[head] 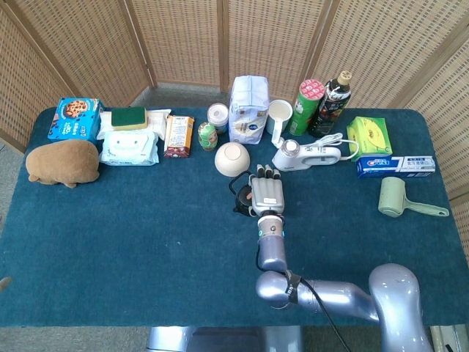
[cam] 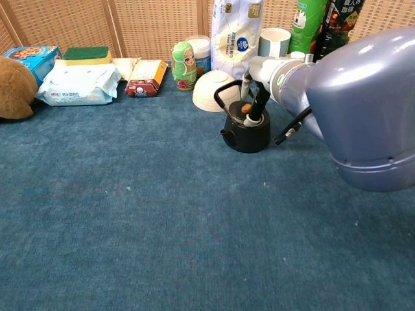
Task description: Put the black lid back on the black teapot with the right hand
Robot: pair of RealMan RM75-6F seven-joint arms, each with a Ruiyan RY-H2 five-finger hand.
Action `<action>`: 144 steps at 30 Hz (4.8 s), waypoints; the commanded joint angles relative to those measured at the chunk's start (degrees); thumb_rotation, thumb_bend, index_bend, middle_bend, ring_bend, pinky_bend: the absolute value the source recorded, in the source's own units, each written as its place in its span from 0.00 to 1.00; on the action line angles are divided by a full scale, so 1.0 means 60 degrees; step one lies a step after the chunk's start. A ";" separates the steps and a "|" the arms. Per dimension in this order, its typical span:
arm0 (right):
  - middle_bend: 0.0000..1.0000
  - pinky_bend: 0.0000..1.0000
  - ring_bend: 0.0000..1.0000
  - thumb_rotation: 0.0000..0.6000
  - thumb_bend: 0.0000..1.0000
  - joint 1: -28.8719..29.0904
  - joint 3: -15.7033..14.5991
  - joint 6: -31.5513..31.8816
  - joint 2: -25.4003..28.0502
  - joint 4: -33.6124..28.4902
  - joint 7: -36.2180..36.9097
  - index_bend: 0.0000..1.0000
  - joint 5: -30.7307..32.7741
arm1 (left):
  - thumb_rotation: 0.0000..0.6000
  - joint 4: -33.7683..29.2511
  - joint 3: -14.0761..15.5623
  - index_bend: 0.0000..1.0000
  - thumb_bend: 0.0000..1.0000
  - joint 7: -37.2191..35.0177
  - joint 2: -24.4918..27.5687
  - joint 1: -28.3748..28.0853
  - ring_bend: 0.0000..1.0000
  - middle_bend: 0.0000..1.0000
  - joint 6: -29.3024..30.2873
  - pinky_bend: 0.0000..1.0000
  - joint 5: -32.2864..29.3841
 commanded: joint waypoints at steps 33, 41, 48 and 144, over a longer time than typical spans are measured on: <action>0.07 0.07 0.03 1.00 0.21 0.0008 -0.0216 0.0246 -0.0117 0.0204 0.1008 0.04 -0.1609 | 1.00 -0.0006 0.0018 0.00 0.09 -0.0067 0.0026 -0.0003 0.00 0.00 0.0000 0.02 0.0014; 0.07 0.07 0.03 1.00 0.17 0.0049 -0.0310 -0.0069 -0.0509 0.1073 0.1251 0.03 -0.1854 | 1.00 0.0016 -0.0018 0.00 0.09 -0.0191 0.0073 -0.0056 0.00 0.00 -0.0093 0.02 -0.0087; 0.07 0.07 0.03 1.00 0.15 0.0067 -0.0301 -0.0181 -0.0795 0.1435 0.1499 0.03 -0.2178 | 1.00 0.0008 -0.0011 0.00 0.09 -0.0207 0.0084 -0.0067 0.00 0.00 -0.0118 0.02 -0.0075; 0.08 0.04 0.01 1.00 0.00 -0.6613 -0.4164 0.1996 0.6831 -0.0937 0.8124 0.15 -1.0192 | 1.00 -0.0178 0.0106 0.00 0.09 0.0605 -0.0160 0.0187 0.00 0.00 0.0330 0.02 0.0222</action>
